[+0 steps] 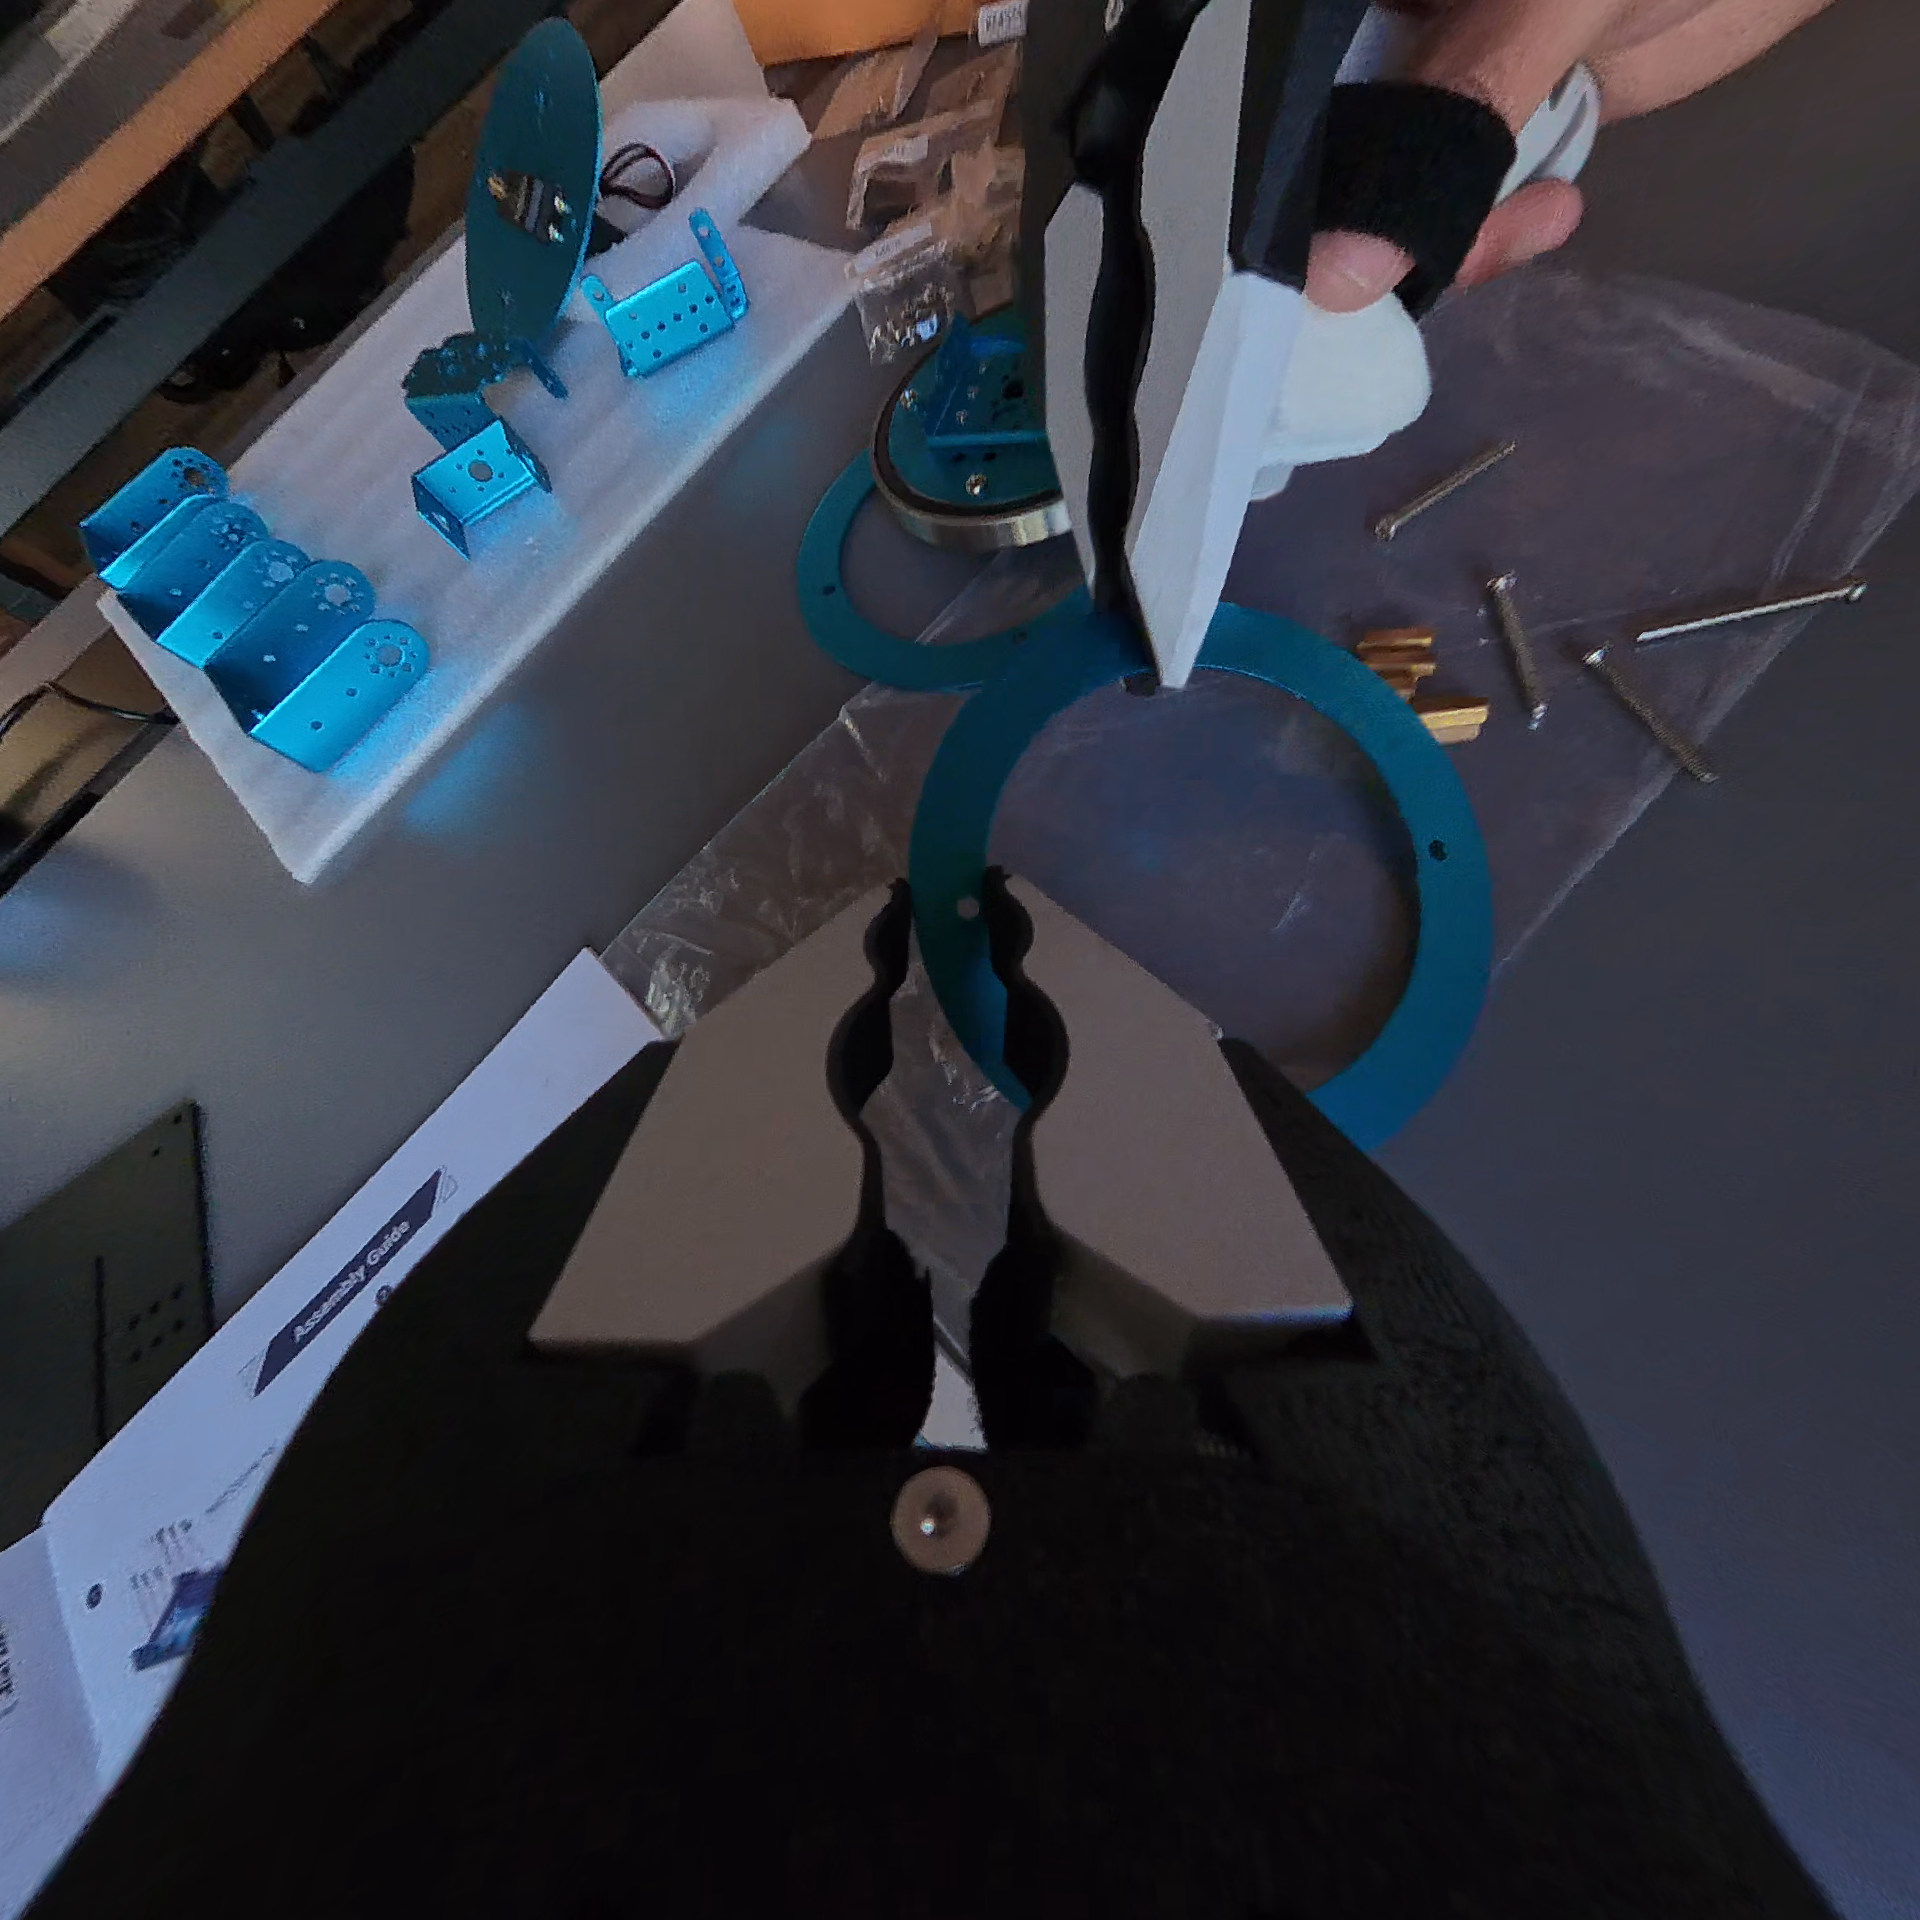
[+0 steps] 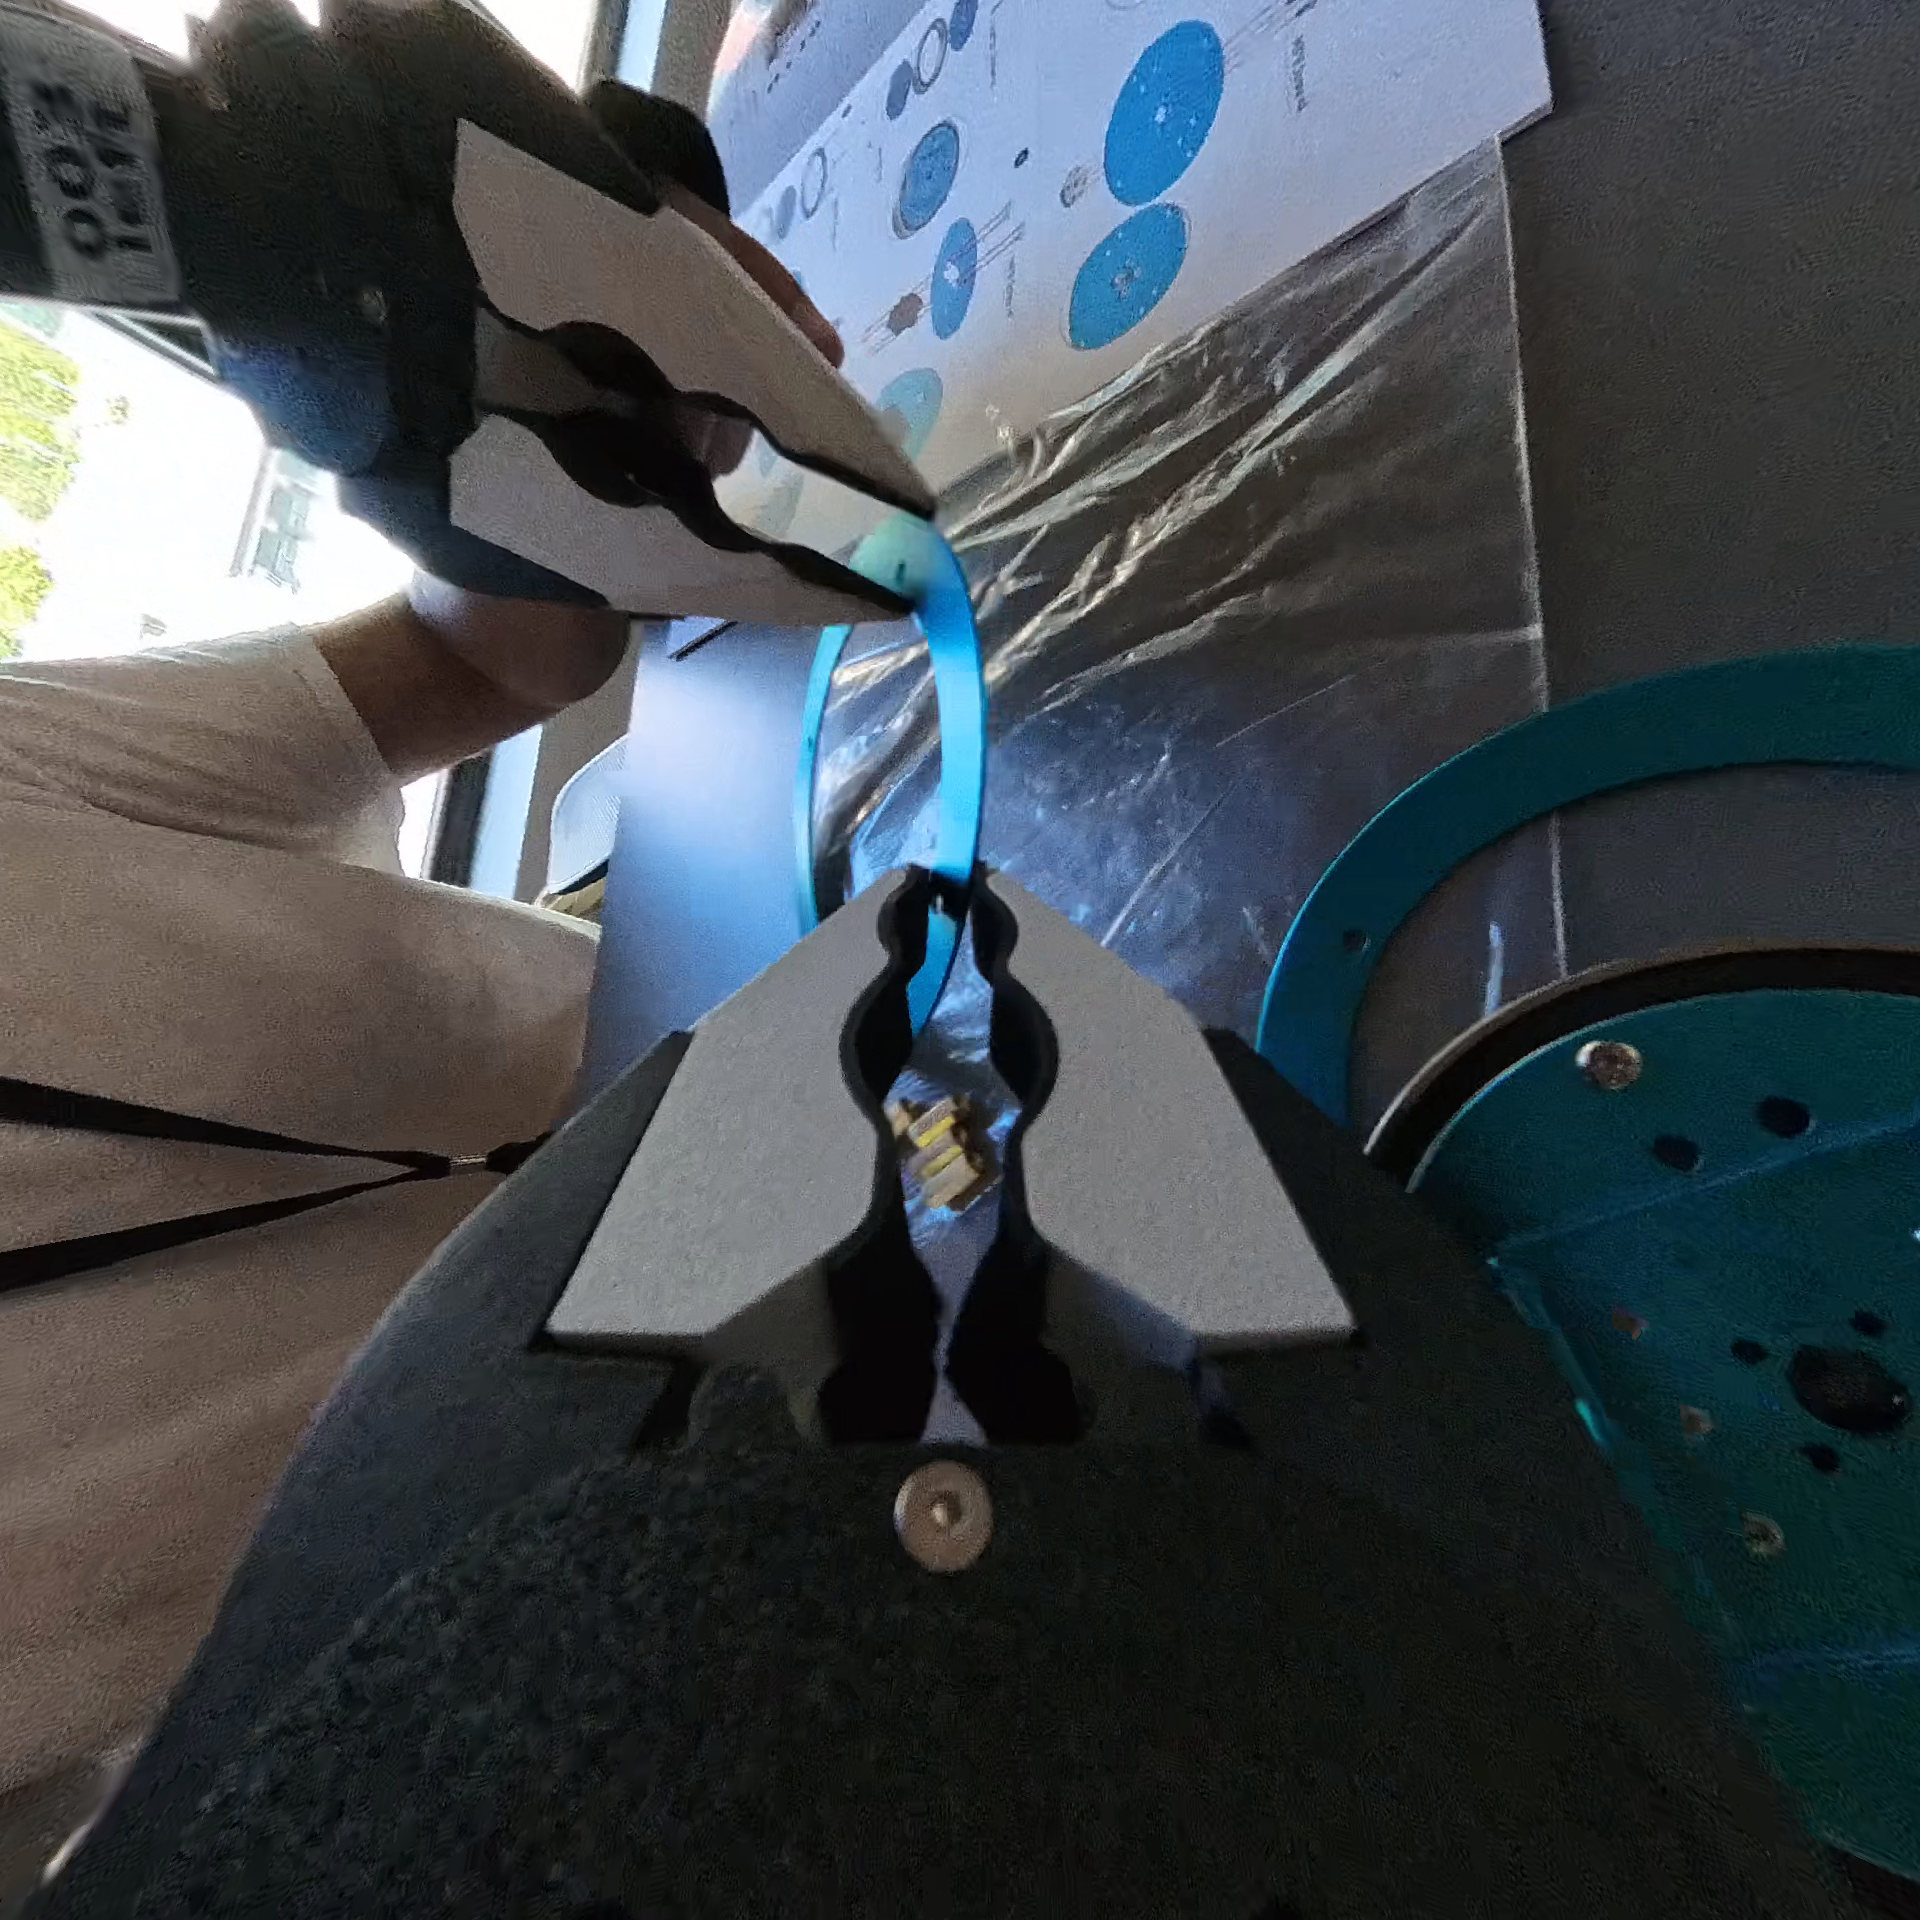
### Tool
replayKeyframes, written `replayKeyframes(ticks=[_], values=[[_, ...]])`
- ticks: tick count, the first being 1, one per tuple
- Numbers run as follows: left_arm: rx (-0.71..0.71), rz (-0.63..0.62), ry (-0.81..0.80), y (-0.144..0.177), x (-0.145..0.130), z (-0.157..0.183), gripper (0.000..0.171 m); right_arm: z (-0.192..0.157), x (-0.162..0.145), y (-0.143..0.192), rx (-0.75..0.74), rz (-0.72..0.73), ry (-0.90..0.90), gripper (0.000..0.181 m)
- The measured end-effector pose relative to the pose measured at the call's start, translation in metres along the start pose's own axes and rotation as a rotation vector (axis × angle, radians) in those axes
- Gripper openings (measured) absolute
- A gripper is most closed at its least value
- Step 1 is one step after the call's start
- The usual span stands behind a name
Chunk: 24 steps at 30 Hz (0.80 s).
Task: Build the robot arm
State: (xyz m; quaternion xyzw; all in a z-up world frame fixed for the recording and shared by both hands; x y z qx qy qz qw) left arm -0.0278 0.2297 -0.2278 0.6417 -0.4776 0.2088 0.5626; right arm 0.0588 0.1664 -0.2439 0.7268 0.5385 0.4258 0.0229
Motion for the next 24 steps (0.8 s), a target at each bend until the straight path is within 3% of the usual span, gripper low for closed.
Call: replayKeyframes(ticks=[2,4,8,10,12,13,16,18,21,24], values=[[-0.011,0.081,0.084,0.006,0.007,-0.002,0.014,-0.013,0.006,0.012,0.107,0.066,-0.056,0.000],[-0.036,0.183,0.210,0.016,0.012,-0.009,0.036,-0.019,0.012,0.027,0.139,0.163,-0.037,0.000],[-0.286,0.392,0.500,0.031,0.020,-0.008,0.049,-0.038,0.020,0.050,0.253,0.288,0.047,0.000],[-0.429,0.474,0.580,0.034,0.025,-0.002,0.039,-0.040,0.027,0.055,0.214,0.336,0.102,0.000],[-0.508,0.514,0.601,0.035,0.028,0.004,0.004,-0.045,0.033,0.059,0.228,0.365,0.132,0.000],[-0.512,0.528,0.605,0.036,0.029,0.004,0.002,-0.047,0.034,0.059,0.231,0.364,0.136,0.000],[-0.463,0.546,0.580,0.040,0.030,0.000,0.000,-0.041,0.031,0.056,0.124,0.344,0.168,0.003],[-0.420,0.548,0.572,0.042,0.026,-0.005,0.000,-0.033,0.025,0.057,-0.025,0.345,0.231,0.019],[-0.341,0.556,0.592,0.045,0.017,-0.015,0.000,-0.027,-0.006,0.052,-0.246,0.217,0.436,0.034],[-0.283,0.564,0.586,0.048,0.014,-0.018,0.000,-0.030,-0.046,0.032,-0.307,0.059,0.561,0.042]])
Point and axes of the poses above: each gripper's, where its closed fingertips meet, y back along the fingers, x out of its top, z = x × y across the jaws, the point moved 4 cm from there along y, back along the fingers, and after that the axes turned 2 degrees about z, right-handed, at the moved point
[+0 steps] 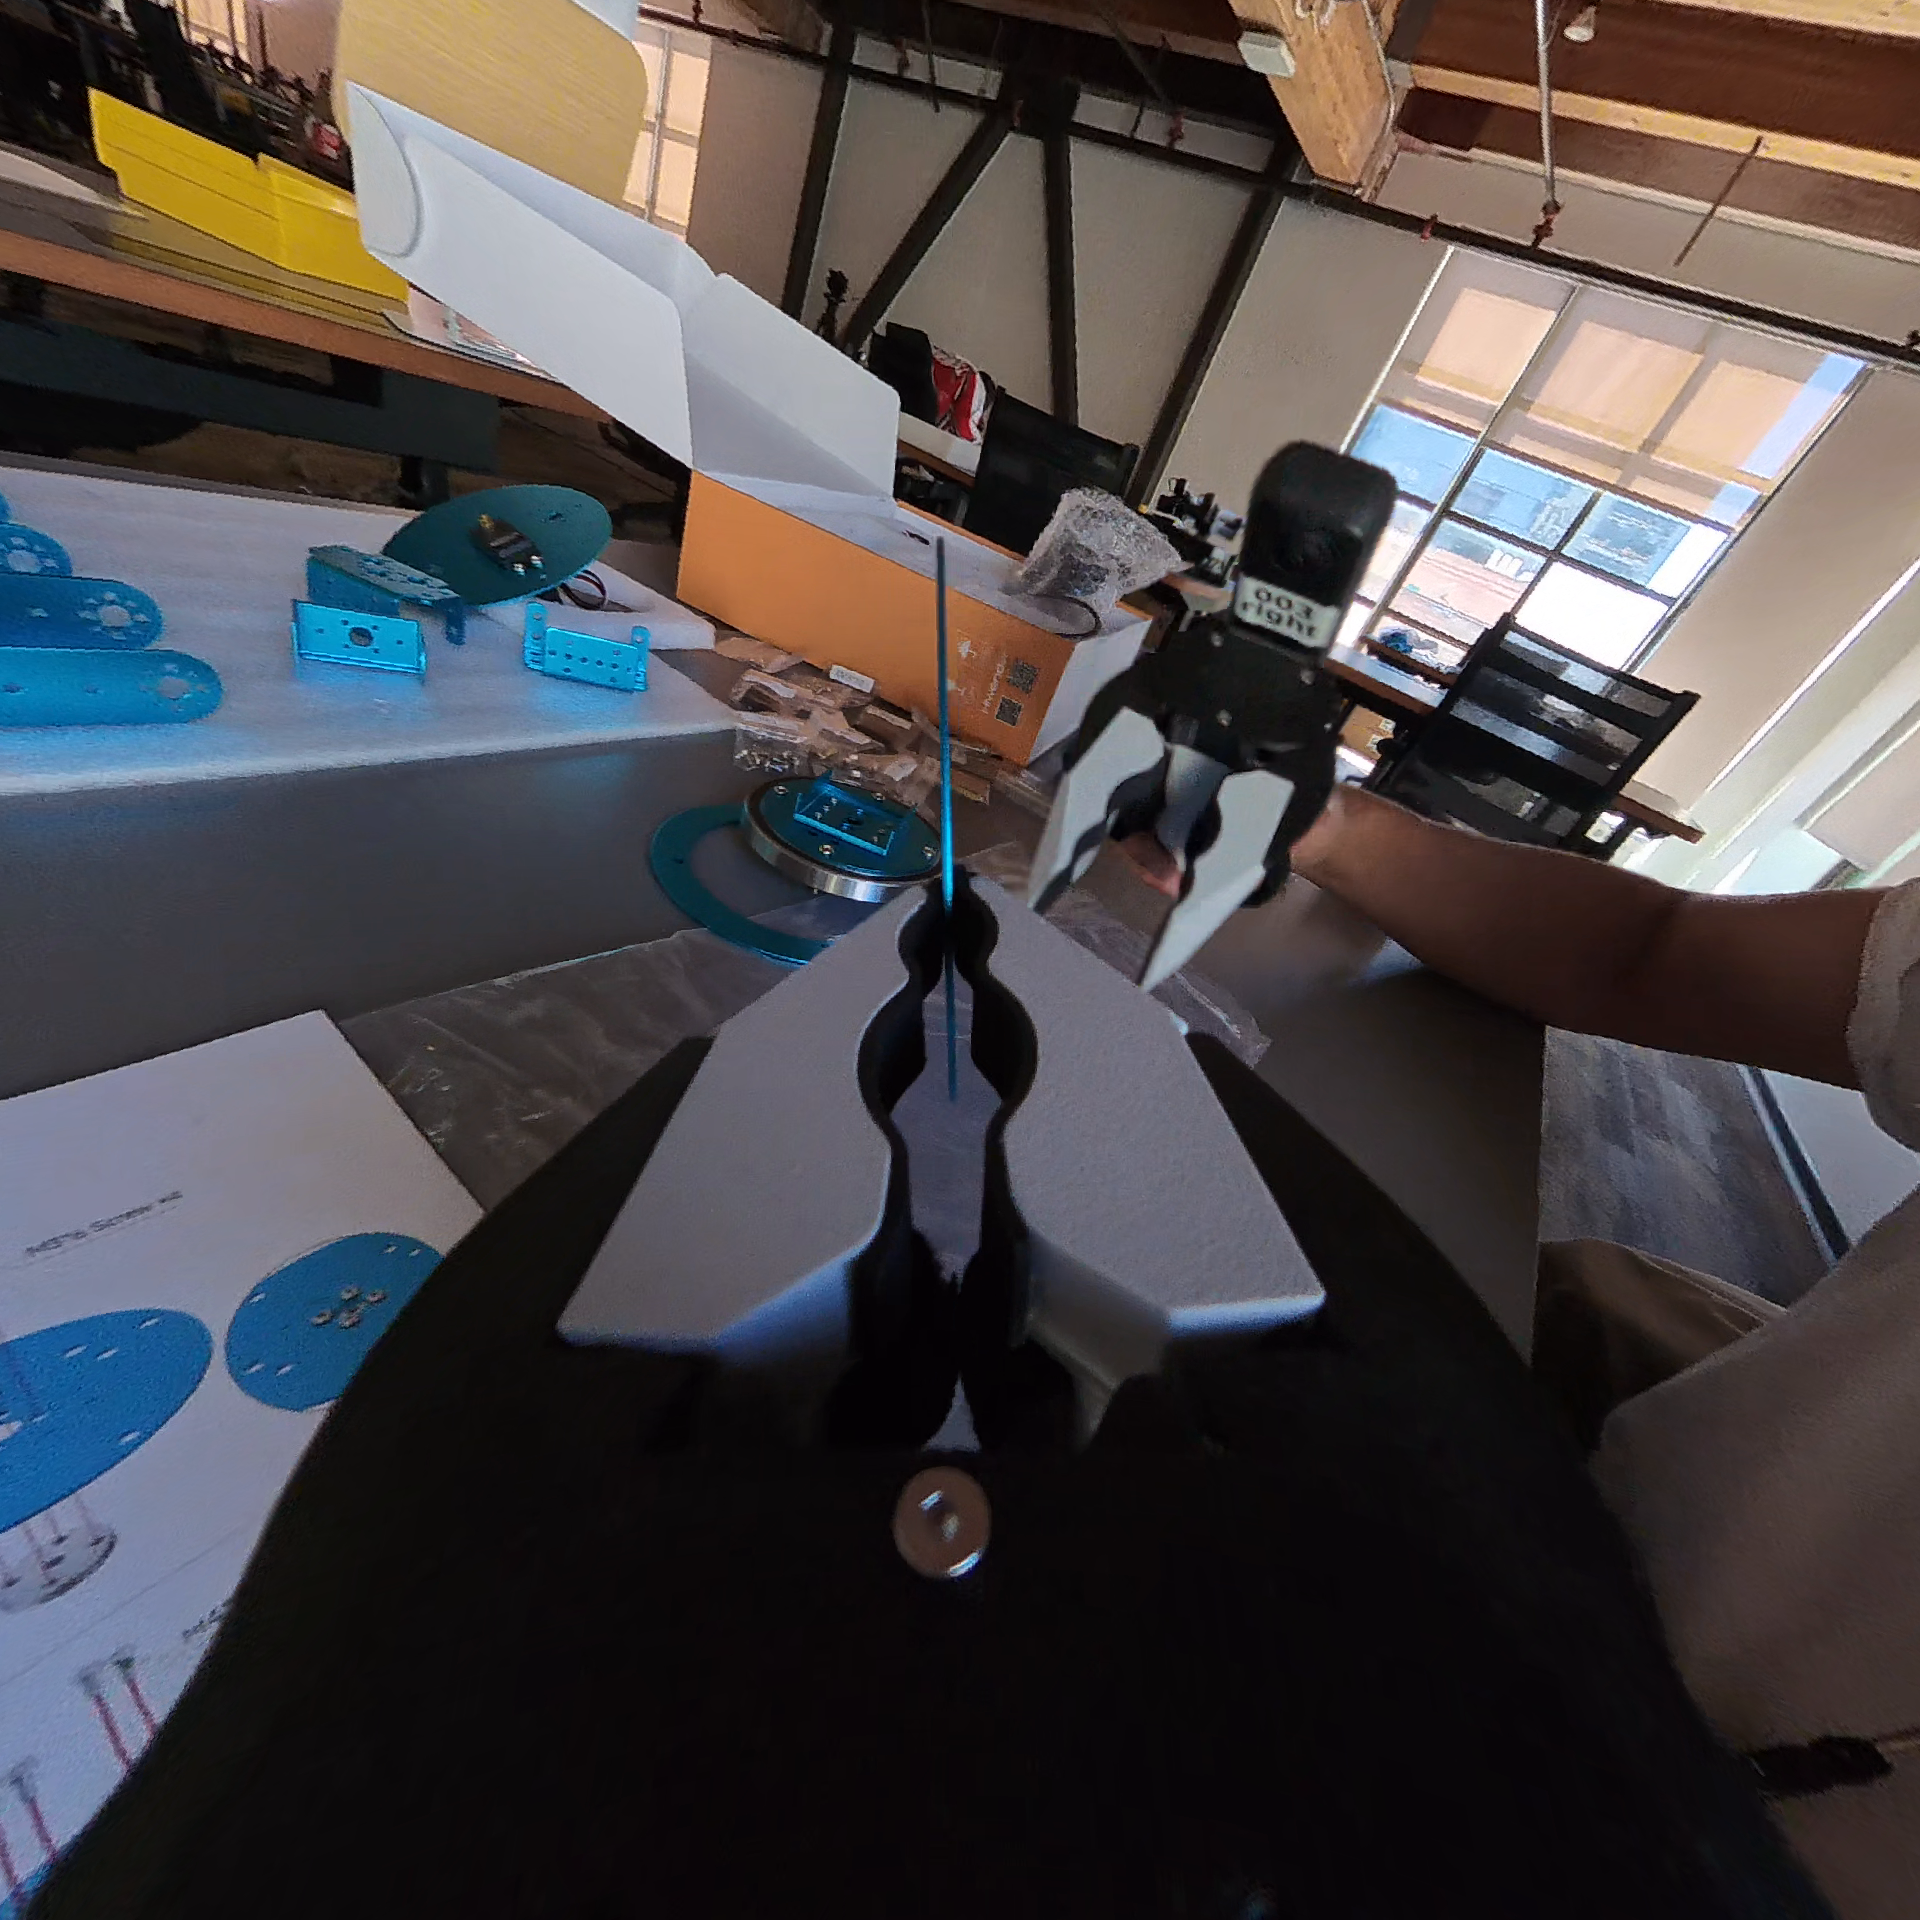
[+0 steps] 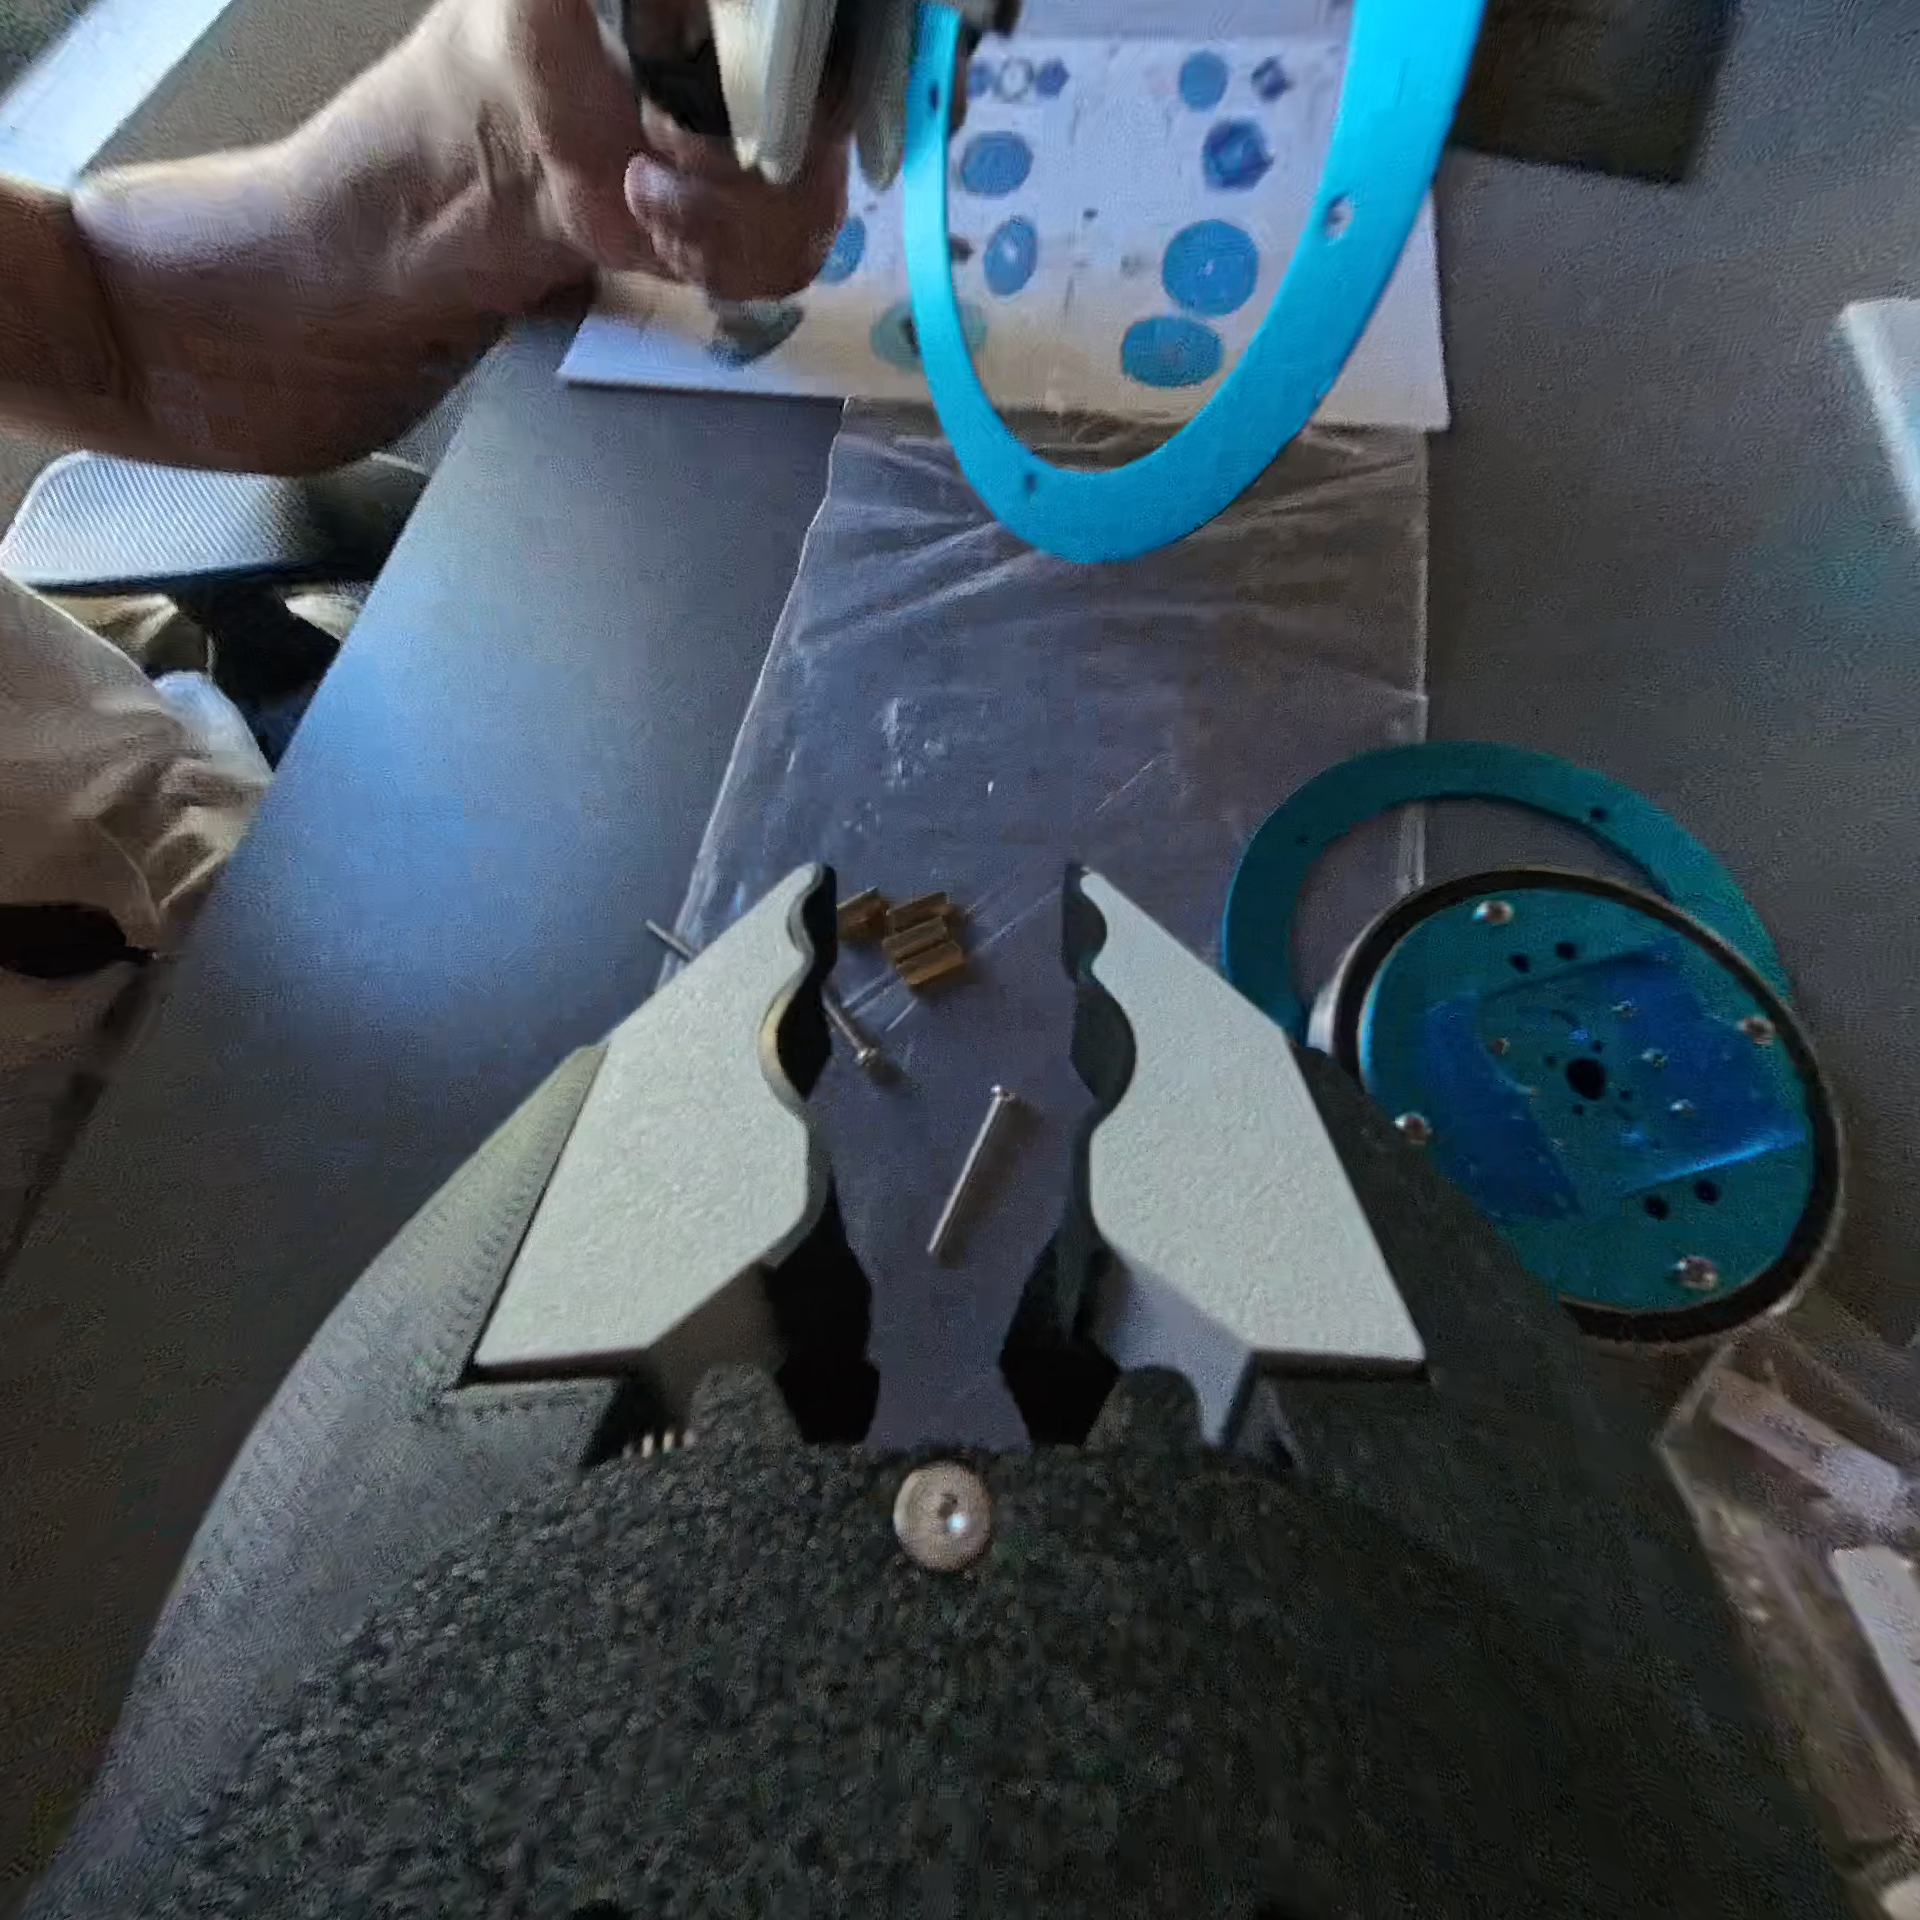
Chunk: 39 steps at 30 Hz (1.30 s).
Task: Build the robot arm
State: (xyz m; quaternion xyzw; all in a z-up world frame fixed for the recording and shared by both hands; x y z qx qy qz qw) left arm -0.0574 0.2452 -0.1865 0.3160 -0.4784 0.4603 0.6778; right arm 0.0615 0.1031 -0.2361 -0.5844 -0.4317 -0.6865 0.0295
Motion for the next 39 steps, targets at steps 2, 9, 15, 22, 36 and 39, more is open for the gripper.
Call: replayKeyframes(ticks=[2,9,15,22,36,39], values=[[0.049,-0.023,-0.045,-0.002,-0.004,-0.001,0.000,-0.006,-0.017,-0.007,-0.018,-0.048,0.076,0.033],[0.073,-0.096,-0.162,-0.010,-0.018,0.007,0.000,-0.005,-0.028,-0.015,0.094,-0.107,0.087,0.025],[0.015,-0.070,-0.091,-0.010,-0.015,0.010,0.000,0.001,-0.031,-0.019,0.064,-0.144,0.131,0.015],[0.050,-0.095,-0.152,-0.012,-0.018,0.010,0.000,0.003,-0.029,-0.016,0.081,-0.122,0.058,0.014],[0.075,-0.128,-0.210,-0.017,-0.021,0.011,0.000,0.005,0.001,-0.034,0.090,-0.002,-0.036,0.013],[0.096,-0.159,-0.238,-0.020,-0.024,0.010,0.000,-0.005,0.029,-0.030,0.095,0.096,0.018,0.013]])
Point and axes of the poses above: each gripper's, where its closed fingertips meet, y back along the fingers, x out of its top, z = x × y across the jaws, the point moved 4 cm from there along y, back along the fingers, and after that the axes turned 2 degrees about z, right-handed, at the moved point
